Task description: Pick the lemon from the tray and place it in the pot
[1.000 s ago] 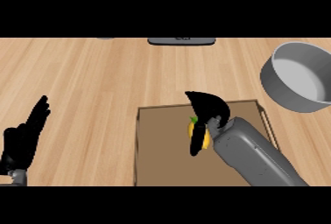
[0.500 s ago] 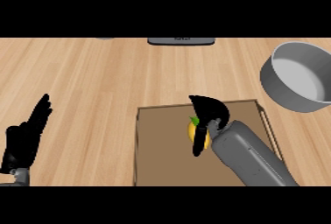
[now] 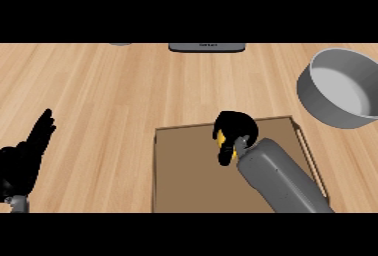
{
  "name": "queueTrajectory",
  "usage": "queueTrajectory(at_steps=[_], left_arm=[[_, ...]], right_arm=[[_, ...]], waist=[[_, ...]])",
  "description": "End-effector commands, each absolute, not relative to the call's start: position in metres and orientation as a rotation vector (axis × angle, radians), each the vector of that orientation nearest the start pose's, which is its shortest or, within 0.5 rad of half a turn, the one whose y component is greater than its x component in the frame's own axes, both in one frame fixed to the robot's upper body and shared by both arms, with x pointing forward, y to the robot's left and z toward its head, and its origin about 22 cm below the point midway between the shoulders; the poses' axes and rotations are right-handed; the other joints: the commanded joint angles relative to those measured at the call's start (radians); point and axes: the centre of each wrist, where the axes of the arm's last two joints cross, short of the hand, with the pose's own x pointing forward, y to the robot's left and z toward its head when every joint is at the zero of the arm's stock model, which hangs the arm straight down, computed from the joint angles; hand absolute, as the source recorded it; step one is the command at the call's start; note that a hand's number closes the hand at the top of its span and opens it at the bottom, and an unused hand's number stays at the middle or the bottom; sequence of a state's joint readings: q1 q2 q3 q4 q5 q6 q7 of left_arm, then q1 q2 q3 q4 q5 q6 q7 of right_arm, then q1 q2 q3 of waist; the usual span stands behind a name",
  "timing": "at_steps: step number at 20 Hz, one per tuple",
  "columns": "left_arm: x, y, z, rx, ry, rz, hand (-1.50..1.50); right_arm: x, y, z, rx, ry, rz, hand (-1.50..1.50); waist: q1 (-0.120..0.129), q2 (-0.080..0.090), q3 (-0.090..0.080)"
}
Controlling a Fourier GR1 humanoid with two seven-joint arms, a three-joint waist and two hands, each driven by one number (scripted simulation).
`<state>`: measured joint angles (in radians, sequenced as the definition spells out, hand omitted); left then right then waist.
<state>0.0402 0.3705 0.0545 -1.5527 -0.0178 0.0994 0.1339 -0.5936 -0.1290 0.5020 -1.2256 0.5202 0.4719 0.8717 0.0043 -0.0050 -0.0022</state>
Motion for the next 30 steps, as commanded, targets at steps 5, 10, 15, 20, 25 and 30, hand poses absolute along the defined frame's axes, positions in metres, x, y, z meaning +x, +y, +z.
queueTrajectory(at_steps=[5, 10, 15, 20, 25, 30], left_arm=[[0.232, 0.320, 0.042, 0.439, -1.391, -0.149, 0.00], [0.225, 0.330, 0.018, 0.448, -1.389, -0.149, 0.00], [0.233, 0.320, 0.016, 0.438, -1.379, -0.135, 0.00], [0.229, 0.321, 0.018, 0.430, -1.390, -0.150, 0.00], [0.227, 0.341, 0.019, 0.444, -1.383, -0.140, 0.00], [0.230, 0.325, 0.015, 0.443, -1.379, -0.154, 0.00]], right_arm=[[0.329, -0.132, 0.067, -0.596, -0.780, 1.311, 1.50], [0.283, -0.190, 0.054, -0.629, -0.925, 1.255, 1.50], [0.277, -0.212, 0.069, -0.711, -0.962, 1.214, 1.50], [0.281, -0.210, 0.109, -0.982, -1.104, 1.145, 1.50], [0.267, -0.210, 0.154, -1.285, -1.270, 0.966, 1.50], [0.235, -0.218, 0.195, -1.371, -1.371, 0.791, 1.50]], waist=[[-0.001, 0.003, 0.003], [-0.013, 0.001, 0.003], [-0.008, 0.003, 0.002], [-0.009, 0.000, 0.002], [-0.017, -0.003, 0.001], [-0.022, -0.001, 0.002]])
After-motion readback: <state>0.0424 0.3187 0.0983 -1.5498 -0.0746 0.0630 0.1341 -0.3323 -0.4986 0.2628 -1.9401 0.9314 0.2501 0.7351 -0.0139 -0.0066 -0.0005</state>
